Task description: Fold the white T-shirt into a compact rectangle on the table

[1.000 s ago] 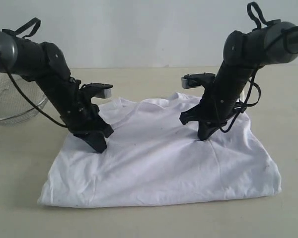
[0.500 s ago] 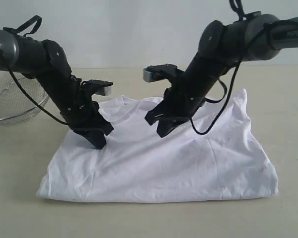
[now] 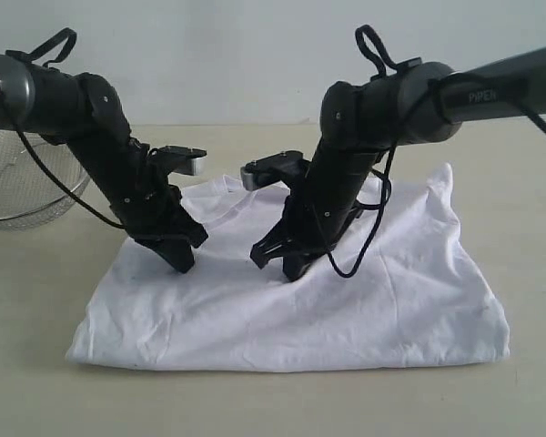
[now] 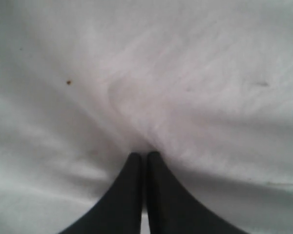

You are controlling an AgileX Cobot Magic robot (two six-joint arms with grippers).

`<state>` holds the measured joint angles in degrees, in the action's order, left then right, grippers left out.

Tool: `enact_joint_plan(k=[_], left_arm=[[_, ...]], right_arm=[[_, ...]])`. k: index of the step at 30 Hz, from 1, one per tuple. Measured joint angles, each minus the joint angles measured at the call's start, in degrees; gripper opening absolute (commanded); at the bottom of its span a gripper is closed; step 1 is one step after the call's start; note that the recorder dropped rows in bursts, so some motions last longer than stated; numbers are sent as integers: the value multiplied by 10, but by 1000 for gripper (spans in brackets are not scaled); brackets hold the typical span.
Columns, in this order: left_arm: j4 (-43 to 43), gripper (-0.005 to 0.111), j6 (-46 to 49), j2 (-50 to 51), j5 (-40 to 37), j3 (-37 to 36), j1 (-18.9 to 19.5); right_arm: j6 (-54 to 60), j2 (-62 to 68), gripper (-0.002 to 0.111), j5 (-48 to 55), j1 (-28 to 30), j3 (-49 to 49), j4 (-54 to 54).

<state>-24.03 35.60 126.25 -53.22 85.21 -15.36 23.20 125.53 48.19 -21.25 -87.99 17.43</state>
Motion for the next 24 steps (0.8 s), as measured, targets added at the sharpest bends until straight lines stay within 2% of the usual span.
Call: enact_joint_plan(k=[12,16,20,24], left_arm=[[2,5,0,0,48,0,0],[20,5,0,-4,106,0,0],[23,5,0,-4,116,0,0],[46,5,0,-3,176,0,0]], right_arm=[[-29,13,0,22,-2,-10,-19],[-29,14,0,23,-2,-12,-19],[-30,14,0,24,-2,-12,-19],[-30,14,0,26,-2,-12,-19]])
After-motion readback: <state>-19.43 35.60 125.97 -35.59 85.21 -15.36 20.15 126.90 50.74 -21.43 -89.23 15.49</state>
